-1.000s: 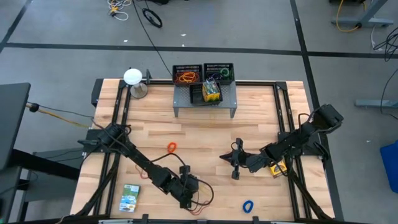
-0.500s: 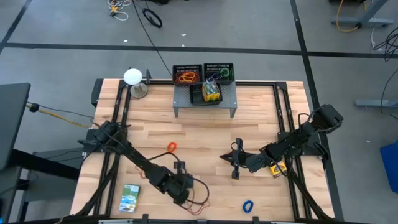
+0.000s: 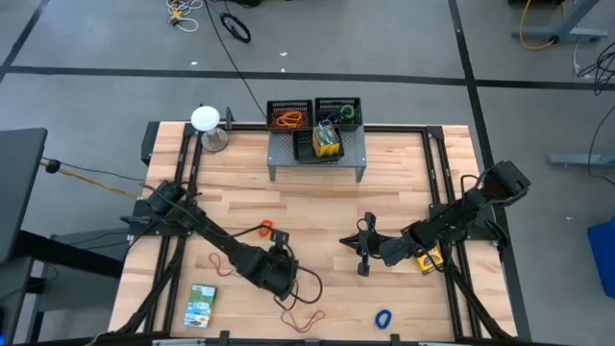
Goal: Pick & Place Office Desk Supplies
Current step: Put the yellow rubber band into the top left black basket on the shelf
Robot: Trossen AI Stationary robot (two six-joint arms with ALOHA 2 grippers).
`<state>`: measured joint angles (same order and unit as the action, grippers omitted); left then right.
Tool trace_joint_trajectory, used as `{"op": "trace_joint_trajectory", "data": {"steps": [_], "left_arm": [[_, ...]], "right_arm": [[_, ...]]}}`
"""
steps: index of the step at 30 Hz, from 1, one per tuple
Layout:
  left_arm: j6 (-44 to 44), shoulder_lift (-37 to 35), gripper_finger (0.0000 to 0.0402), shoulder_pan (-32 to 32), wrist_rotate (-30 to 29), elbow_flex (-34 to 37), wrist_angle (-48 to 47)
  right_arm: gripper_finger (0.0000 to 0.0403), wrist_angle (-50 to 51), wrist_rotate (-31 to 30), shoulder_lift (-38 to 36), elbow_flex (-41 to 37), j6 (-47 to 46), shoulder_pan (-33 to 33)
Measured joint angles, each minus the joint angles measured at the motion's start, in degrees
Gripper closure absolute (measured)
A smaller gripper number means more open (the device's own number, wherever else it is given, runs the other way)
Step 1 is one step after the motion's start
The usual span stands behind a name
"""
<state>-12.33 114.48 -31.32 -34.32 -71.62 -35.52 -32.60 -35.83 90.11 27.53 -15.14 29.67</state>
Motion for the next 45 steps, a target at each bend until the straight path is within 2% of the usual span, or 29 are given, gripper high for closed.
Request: {"op": "trace_joint_trajectory", "data": {"steps": [2, 8, 14, 19, 30, 39, 45], "left_arm": [[0.3, 0.3, 0.0372, 0.9, 0.9, 0.0, 0.2], [-3.9, 0.2, 0.0316, 3.6, 8.8, -0.1, -0.1], [-3.9, -0.5, 0.0256, 4.2, 9.3, -0.1, -1.5], [-2.3, -0.6, 0.0227, 4.9, 11.6, -0.1, -1.7], [5.3, -0.6, 0.0221, 4.7, 12.6, -3.4, -4.1], [5.2, -0.6, 0.0221, 4.6, 17.5, -5.8, -7.6], [5.5, -0.6, 0.0221, 3.2, 16.3, -5.6, -8.5]], "right_arm": [[0.0394, 0.1, 0.0, 0.0, 0.0, -0.2, 0.0], [0.0394, 0.4, 0.0, 0.0, 0.0, -0.6, 0.0], [0.0394, 0.5, -0.1, 0.0, 0.0, -0.6, 0.0], [0.0394, 0.7, -0.1, 0.0, 0.0, -0.7, 0.0], [0.0394, 0.8, 0.0, 0.0, 0.0, -0.6, 0.0], [0.0394, 1.2, 0.0, 0.0, 0.0, -0.7, 0.0], [0.0394, 1.2, 0.0, 0.0, 0.0, -0.7, 0.0]]}}
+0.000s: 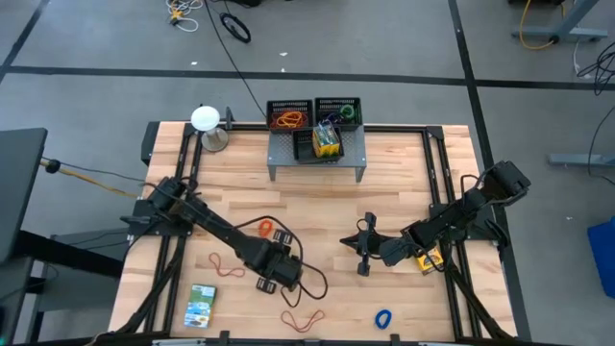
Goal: Pick & Place Office Desk Supplies
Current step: Put the yellow rubber band into the top left black basket on the shelf
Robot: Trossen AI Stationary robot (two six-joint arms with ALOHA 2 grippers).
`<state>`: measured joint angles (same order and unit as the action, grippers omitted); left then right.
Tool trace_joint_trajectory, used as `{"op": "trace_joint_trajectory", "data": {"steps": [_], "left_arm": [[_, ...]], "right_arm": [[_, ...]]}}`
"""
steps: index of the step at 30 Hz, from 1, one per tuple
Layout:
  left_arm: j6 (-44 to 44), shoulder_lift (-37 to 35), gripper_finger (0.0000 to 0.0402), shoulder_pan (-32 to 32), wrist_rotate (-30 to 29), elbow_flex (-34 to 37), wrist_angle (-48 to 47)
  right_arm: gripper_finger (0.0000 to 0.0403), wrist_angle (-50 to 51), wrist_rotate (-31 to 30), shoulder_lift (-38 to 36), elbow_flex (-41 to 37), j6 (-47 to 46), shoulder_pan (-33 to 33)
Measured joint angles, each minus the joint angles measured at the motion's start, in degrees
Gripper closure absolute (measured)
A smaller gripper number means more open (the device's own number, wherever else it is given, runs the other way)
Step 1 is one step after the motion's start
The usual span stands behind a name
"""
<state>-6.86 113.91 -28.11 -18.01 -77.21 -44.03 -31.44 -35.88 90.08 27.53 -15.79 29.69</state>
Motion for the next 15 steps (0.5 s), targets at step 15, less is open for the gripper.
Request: {"op": "trace_joint_trajectory", "data": {"steps": [15], "left_arm": [[0.3, 0.0, 0.0221, -1.6, -0.2, 2.5, 7.4]], "right_arm": [[0.0394, 0.0, 0.0, 0.0, 0.0, 0.0, 0.0]]}}
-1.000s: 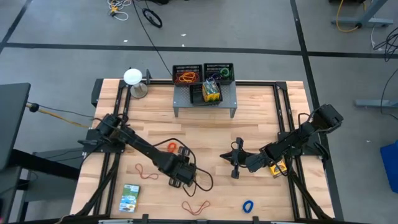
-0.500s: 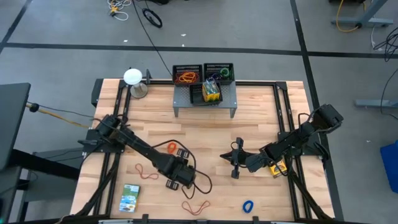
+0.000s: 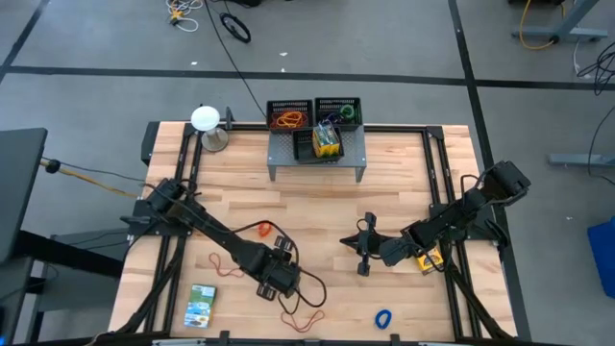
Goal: Pick & Place Office Desk Supplies
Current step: Put the yellow rubber band into the top left black basket on the shelf
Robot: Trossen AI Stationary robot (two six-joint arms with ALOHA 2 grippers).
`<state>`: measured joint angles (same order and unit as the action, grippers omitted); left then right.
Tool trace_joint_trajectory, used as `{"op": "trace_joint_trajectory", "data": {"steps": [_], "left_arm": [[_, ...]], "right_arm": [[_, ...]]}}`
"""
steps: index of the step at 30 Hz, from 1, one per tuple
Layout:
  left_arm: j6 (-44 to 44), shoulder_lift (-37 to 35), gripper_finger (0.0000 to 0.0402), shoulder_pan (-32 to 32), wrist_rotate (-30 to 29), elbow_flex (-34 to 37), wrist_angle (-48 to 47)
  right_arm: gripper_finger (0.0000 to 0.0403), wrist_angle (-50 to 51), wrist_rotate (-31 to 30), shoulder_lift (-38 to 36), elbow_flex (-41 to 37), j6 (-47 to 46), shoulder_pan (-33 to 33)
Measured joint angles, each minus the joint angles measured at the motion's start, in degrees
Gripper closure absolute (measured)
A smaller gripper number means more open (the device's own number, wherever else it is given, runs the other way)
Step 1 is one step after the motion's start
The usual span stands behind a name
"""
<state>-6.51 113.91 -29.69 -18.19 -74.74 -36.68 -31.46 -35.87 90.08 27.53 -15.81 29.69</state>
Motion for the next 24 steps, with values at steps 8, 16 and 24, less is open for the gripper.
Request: {"op": "trace_joint_trajectory", "data": {"steps": [8, 16, 24], "left_arm": [[-2.9, 0.0, 0.025, 2.1, 1.7, 2.4, 2.0], [-0.8, 0.0, 0.0329, 2.4, 3.3, 2.7, 2.6], [-1.9, -3.4, 0.0395, 2.3, 3.0, 0.5, -0.4]], "right_arm": [[0.0394, 0.0, 0.0, 0.0, 0.0, -0.4, 0.0], [0.0394, 0.0, 0.0, 0.0, 0.0, -0.4, 0.0], [0.0394, 0.1, 0.0, 0.0, 0.0, -0.4, 0.0]]}}
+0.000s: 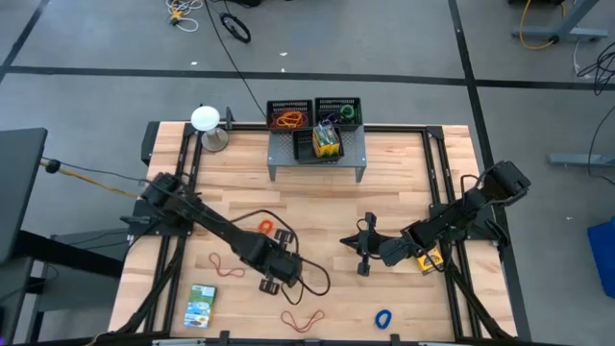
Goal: Pick & Place Office Desk Supplies
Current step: Put the yellow rubber band into the top left black basket on the shelf
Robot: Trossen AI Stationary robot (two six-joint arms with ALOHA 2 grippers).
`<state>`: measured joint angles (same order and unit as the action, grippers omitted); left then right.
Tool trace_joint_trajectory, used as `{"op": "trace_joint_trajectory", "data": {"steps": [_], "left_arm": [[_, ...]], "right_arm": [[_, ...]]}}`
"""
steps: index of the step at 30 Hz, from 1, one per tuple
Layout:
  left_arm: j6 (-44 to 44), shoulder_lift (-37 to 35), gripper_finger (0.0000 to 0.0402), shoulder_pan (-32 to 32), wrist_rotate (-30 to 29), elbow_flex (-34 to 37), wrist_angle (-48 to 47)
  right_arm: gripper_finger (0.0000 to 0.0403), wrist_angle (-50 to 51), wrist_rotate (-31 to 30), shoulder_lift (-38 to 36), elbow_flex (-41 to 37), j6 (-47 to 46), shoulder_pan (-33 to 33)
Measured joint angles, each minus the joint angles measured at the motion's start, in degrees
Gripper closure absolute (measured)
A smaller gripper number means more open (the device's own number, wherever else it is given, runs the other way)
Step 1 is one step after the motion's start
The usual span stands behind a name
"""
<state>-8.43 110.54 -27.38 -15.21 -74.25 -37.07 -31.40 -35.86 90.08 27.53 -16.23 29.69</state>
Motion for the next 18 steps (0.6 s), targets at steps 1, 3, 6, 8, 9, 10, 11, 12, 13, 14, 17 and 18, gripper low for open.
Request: {"op": "trace_joint_trajectory", "data": {"steps": [1, 3, 6, 8, 9, 10, 11, 12, 13, 14, 17, 18], "left_arm": [[-0.5, -1.2, 0.0395, 0.0, -0.2, 0.0, 0.0], [-1.8, -4.3, 0.0396, 0.0, -1.6, -0.1, -0.1], [-3.3, -9.3, 0.0396, 0.0, -4.6, -0.1, -0.3], [-5.5, -12.2, 0.0396, 0.0, -5.8, -0.1, -0.1], [-7.3, -13.4, 0.0395, 0.1, -5.7, 0.0, 0.0], [-9.2, -13.9, 0.0392, 0.2, -5.7, 0.2, 0.1], [-10.9, -14.0, 0.0386, 0.4, -5.5, 0.2, 0.2], [-12.2, -13.9, 0.0377, 0.4, -5.2, 0.2, 0.0], [-13.4, -13.5, 0.0367, 0.3, -4.5, 0.3, -0.4], [-14.3, -12.7, 0.0357, 0.3, -3.6, 0.3, -0.4], [-16.2, -9.3, 0.0321, -0.1, -2.2, 0.3, 0.5], [-16.4, -7.9, 0.0309, -0.1, -2.3, 0.3, 1.0]], "right_arm": [[0.0394, 0.0, 0.0, 0.0, 0.0, 0.0, 0.0], [0.0394, 0.3, 0.0, 0.0, 0.0, 0.0, 0.0], [0.0394, 0.4, 0.0, 0.0, 0.0, 0.0, 0.0], [0.0394, 0.4, 0.0, 0.0, 0.0, 0.0, 0.0], [0.0394, 0.4, 0.0, 0.0, 0.0, 0.0, 0.0], [0.0394, 0.4, 0.0, 0.0, 0.0, 0.0, 0.0], [0.0394, 0.3, 0.0, 0.0, 0.0, 0.0, 0.0], [0.0394, 0.2, 0.0, 0.0, 0.0, 0.0, 0.0], [0.0394, 0.0, 0.0, 0.0, 0.0, 0.0, 0.0], [0.0394, -0.1, 0.0, 0.0, 0.0, 0.0, 0.0], [0.0394, -0.4, 0.0, 0.0, 0.0, 0.0, 0.0], [0.0394, -0.5, 0.0, 0.0, 0.0, 0.0, 0.0]]}}
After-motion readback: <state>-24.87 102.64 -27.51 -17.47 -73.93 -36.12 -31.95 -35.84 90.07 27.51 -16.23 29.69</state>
